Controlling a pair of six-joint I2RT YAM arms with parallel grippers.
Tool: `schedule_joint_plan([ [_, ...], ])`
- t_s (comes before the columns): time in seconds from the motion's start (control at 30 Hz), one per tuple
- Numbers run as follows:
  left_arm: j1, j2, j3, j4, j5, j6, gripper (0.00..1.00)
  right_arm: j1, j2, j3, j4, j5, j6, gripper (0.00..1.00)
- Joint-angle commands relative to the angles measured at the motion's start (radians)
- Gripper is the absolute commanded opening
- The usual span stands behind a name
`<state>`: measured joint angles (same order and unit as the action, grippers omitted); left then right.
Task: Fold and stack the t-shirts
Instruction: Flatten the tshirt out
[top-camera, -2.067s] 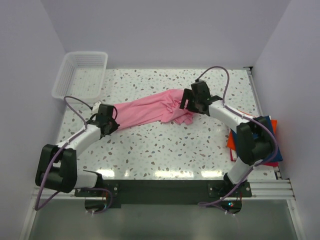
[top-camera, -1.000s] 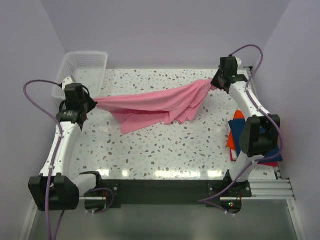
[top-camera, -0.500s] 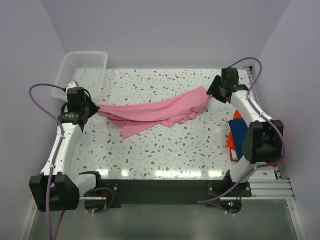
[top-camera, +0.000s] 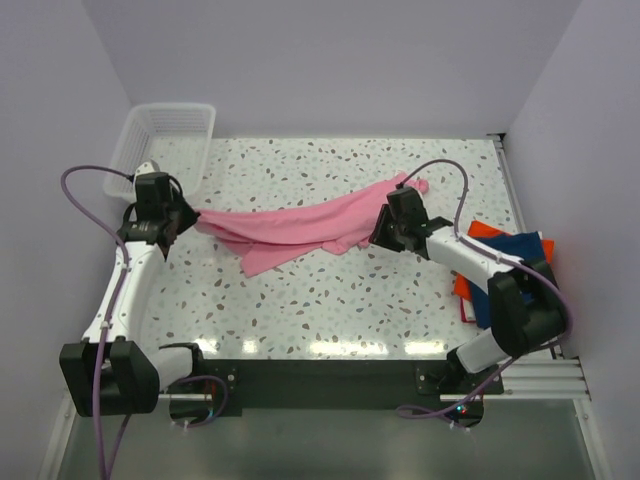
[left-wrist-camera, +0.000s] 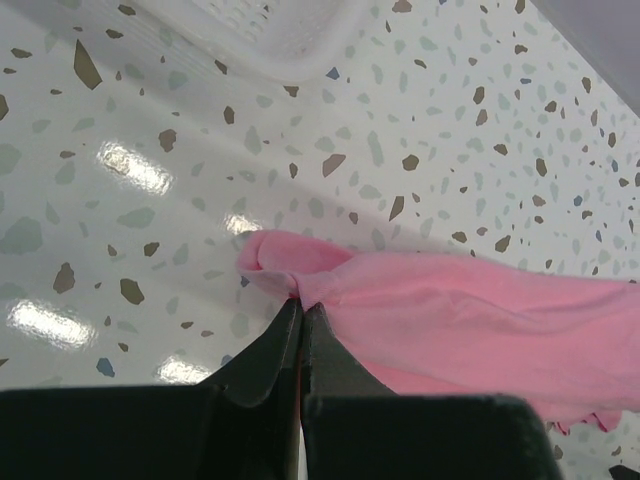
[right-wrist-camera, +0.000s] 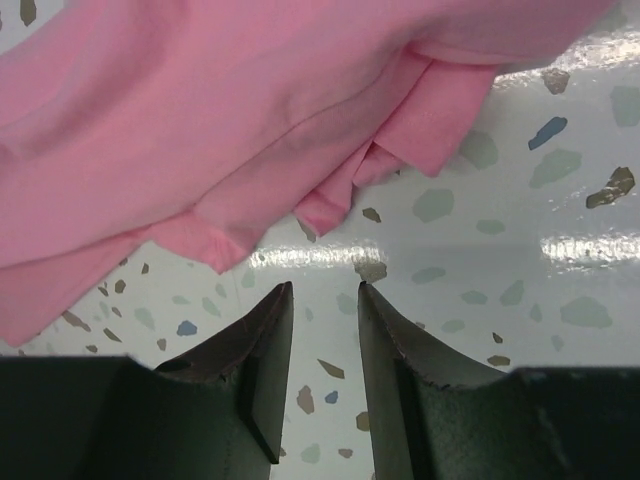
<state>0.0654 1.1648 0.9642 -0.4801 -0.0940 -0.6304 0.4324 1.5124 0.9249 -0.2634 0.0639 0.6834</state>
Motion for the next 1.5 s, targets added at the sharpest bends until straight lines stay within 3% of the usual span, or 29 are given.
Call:
schedule_joint_plan([
  [0.0, 0.008, 0.003, 0.053, 0.038, 0.016, 0.029, 0.00, 0.002, 0.061, 0.002, 0.124, 0.017, 0.068, 0.36],
  [0.27, 0.010, 0.010, 0.061, 0.038, 0.022, 0.034, 0.00, 0.002, 0.201, 0.044, 0.170, -0.009, 0.114, 0.34],
  [0.6, 0.010, 0.019, 0.059, 0.049, 0.033, 0.038, 0.00, 0.003, 0.241, 0.052, 0.200, -0.009, 0.145, 0.39],
  [0.77, 0.011, 0.024, 0.059, 0.051, 0.036, 0.040, 0.00, 0.022, 0.272, 0.065, 0.188, 0.005, 0.134, 0.36],
  [0.87, 0.010, 0.029, 0.057, 0.054, 0.039, 0.038, 0.00, 0.026, 0.278, 0.077, 0.176, 0.013, 0.120, 0.21],
  [0.9, 0.010, 0.030, 0.059, 0.055, 0.039, 0.038, 0.00, 0.026, 0.276, 0.080, 0.158, 0.014, 0.117, 0.08],
  [0.93, 0.010, 0.030, 0.061, 0.055, 0.039, 0.038, 0.00, 0.026, 0.270, 0.081, 0.148, 0.016, 0.113, 0.03],
  [1.47, 0.011, -0.002, 0.015, 0.055, 0.059, 0.035, 0.00, -0.044, -0.334, 0.029, -0.298, 0.094, -0.018, 0.00],
])
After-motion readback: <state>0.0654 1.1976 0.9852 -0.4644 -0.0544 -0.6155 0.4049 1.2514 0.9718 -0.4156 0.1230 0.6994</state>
